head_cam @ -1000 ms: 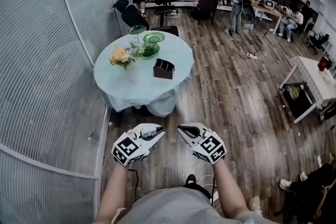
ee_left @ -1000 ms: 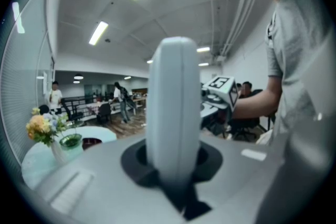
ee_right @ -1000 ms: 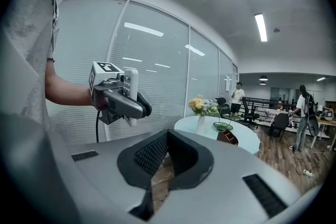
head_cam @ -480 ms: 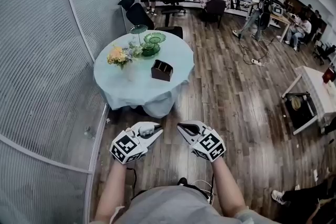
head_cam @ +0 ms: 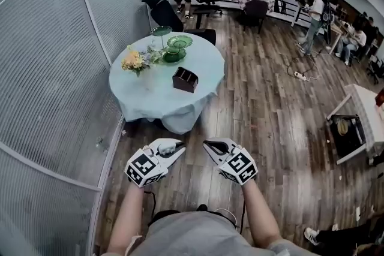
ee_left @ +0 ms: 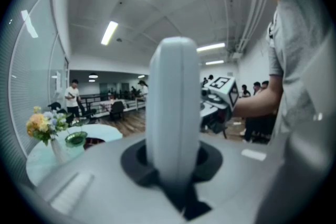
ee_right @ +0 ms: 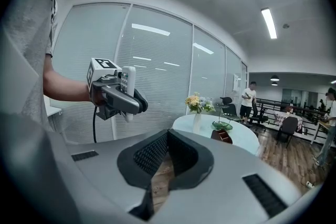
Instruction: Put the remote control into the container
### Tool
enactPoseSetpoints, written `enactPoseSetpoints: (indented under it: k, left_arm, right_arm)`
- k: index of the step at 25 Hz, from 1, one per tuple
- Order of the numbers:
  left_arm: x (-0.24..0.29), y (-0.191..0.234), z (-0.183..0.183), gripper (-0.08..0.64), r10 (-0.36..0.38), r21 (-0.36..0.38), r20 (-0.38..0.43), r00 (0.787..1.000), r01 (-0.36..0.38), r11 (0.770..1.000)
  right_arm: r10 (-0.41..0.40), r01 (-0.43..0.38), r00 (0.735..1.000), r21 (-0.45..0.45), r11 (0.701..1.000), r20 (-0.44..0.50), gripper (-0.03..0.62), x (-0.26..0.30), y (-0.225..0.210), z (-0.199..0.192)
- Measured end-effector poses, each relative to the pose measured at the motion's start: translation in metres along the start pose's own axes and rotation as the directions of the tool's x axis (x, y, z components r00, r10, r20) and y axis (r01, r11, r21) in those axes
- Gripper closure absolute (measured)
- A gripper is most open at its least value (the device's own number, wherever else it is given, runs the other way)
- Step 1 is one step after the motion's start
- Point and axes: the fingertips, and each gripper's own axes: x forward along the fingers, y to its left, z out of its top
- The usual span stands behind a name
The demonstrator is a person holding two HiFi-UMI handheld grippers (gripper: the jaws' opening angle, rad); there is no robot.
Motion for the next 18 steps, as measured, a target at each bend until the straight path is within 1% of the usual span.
enactPoseSetpoints:
  k: [7, 12, 18]
  left_arm:
    - [0.023, -0.004, 0.007, 0.518, 0.015, 0.005, -0.006, 1.0, -0.015, 1.0]
    - [0.031, -0.005, 0.011, 0.518, 0.022, 0.008, -0.006, 1.0, -0.022, 1.0]
    - [0.035, -0.003, 0.01, 0.518, 0.022, -0.003, -0.004, 1.0, -0.022, 1.0]
  right_arm:
    - [-0.003, 0.003, 1.0, -0.019, 1.0, 0.012, 0.575, -0.012, -0.023, -0.006]
    - [0.006, -0.006, 1.0, -0.014, 1.0, 0.015, 0.574, -0.018, -0.029, -0.006]
    - [0.015, -0.015, 1.0, -0.018, 1.0, -0.004, 0.575, -0.016, -0.033, -0.013]
